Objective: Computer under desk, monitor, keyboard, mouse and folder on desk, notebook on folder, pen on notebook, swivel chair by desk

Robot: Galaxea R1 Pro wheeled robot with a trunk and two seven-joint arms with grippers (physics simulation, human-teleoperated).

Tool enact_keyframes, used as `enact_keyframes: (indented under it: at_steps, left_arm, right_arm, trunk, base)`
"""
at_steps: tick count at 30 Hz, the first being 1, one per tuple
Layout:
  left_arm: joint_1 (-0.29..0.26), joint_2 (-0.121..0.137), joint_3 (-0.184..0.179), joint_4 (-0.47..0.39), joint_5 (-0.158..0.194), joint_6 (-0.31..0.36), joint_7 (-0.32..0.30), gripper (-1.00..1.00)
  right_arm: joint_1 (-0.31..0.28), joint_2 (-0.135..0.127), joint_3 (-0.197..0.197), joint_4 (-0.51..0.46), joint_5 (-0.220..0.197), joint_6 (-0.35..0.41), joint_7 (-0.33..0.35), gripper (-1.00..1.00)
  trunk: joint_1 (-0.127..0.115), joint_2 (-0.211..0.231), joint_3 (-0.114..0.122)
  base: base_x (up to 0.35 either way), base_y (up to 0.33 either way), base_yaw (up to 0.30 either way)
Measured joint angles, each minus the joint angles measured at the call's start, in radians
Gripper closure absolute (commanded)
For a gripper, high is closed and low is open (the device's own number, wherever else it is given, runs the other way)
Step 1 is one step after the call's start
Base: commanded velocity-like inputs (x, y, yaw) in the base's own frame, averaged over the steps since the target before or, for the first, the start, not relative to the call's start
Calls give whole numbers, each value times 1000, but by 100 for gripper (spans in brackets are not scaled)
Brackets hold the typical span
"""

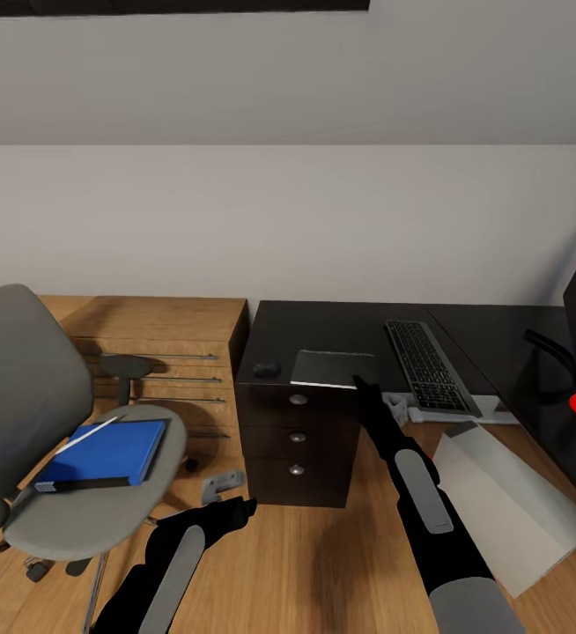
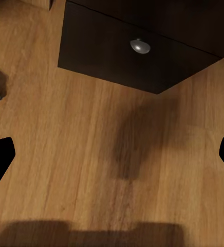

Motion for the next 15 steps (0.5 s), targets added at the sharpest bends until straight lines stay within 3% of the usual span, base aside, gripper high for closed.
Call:
enact_keyframes:
  at_steps: [6, 15]
  left_arm:
    - [0, 0, 0, 0, 0, -1, 0, -100]
    - [0, 0, 0, 0, 1, -2, -1, -100]
  right_arm:
    - [0, -1, 0, 0, -2, 3, 0, 100]
    - [0, -2, 0, 0, -3, 4, 1, 100]
  trunk:
    - [0, 0, 0]
    - [-1, 0, 0]
  base:
    - [113, 0, 0]
    - [289, 0, 0]
